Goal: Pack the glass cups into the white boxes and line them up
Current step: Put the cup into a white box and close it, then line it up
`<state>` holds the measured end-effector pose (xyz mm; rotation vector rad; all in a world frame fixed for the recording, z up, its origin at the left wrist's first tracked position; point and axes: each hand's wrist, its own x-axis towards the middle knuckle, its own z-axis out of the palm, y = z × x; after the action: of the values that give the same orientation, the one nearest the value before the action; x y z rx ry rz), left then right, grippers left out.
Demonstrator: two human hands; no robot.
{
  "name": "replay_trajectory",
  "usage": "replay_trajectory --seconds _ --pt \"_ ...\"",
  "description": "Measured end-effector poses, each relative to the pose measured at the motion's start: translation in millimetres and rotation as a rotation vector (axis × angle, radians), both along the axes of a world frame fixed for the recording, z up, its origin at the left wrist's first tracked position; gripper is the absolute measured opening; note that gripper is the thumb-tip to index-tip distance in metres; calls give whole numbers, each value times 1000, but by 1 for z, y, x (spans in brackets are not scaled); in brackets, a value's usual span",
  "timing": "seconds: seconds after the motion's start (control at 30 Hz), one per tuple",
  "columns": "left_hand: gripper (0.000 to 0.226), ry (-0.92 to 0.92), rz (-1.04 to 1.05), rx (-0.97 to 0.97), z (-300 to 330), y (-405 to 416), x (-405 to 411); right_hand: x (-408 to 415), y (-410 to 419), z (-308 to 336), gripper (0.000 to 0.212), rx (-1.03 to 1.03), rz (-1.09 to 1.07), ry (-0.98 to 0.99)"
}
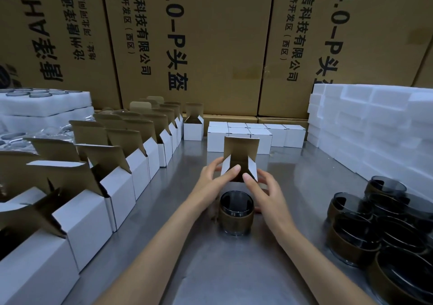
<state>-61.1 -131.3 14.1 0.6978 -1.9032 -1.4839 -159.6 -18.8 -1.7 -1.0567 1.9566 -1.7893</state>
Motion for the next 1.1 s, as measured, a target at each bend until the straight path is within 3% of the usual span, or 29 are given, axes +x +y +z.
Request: replay_trajectory --seconds 0.13,0.27,0.43,0.57,0.7,0.83,1.1 --pt "55 23 9 -34 1 3 -2 -1 -1 0 61 -19 -28 -5" --pt "47 67 -17 -15 -1 4 -1 -2 -3 -1 63 -22 -85 -29" --pt "26 159 27 201 -2 5 -2 -3 -7 -2 63 -18 -54 -65" --pt "26 250 80 314 -3 -1 2 -7 -7 -4 48 -4 -123 -127" --pt "33 321 119 213 2 -1 3 -9 -8 -6 38 2 -136 -111" --pt "32 225 110 13 7 1 3 -8 -8 -5 36 -5 -141 -115" --pt "29 160 83 54 9 0 6 0 -7 2 52 5 -135 -107"
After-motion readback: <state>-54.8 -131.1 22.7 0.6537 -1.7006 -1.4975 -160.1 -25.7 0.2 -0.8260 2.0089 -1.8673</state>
